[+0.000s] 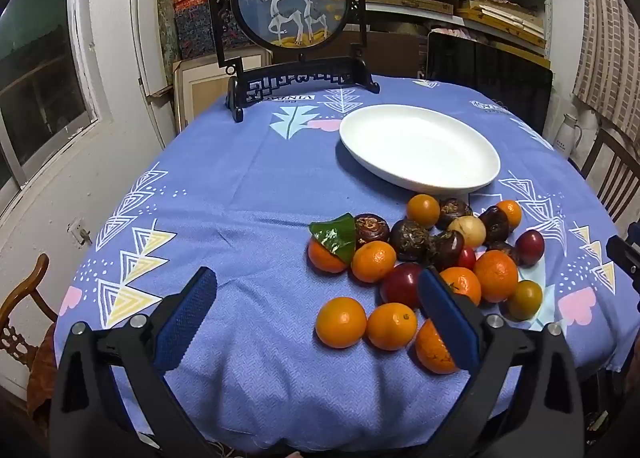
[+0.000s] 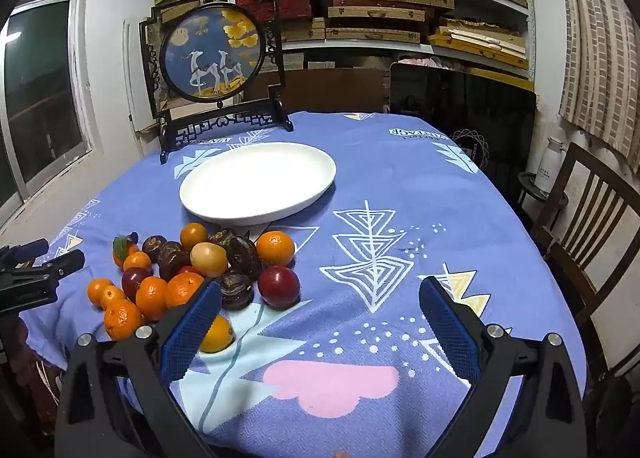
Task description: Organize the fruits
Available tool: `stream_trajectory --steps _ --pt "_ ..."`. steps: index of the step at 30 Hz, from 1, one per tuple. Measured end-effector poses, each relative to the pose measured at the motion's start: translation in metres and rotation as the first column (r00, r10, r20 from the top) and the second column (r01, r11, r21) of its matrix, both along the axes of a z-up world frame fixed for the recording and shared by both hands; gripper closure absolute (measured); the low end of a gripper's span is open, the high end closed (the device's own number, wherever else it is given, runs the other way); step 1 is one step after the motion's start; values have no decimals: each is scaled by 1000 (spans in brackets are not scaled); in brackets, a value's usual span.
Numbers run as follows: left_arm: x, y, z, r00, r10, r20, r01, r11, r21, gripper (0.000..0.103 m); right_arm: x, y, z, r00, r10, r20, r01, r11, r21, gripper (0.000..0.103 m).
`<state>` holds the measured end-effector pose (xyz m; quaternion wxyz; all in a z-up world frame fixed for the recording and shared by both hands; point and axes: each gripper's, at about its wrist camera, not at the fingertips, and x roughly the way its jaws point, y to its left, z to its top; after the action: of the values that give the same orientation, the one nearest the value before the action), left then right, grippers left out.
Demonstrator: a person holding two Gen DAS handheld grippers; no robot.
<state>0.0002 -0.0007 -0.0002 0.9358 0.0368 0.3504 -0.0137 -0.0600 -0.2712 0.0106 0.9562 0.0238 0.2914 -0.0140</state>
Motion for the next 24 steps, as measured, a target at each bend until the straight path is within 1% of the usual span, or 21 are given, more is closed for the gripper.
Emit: stream_trajectory --steps 1,11,24 --pt "0 0 0 1000 1 0 -1 1000 0 5 22 -18 -4 999 9 -43 -8 1000 30 4" --pt "1 0 -4 1000 0 -1 0 1000 -3 5 20 -7 -3 999 20 -29 -19 1000 10 4" --pt "0 0 -8 1000 -2 -1 2 1000 -2 5 18 -7 -4 999 23 -28 -23 1000 14 4"
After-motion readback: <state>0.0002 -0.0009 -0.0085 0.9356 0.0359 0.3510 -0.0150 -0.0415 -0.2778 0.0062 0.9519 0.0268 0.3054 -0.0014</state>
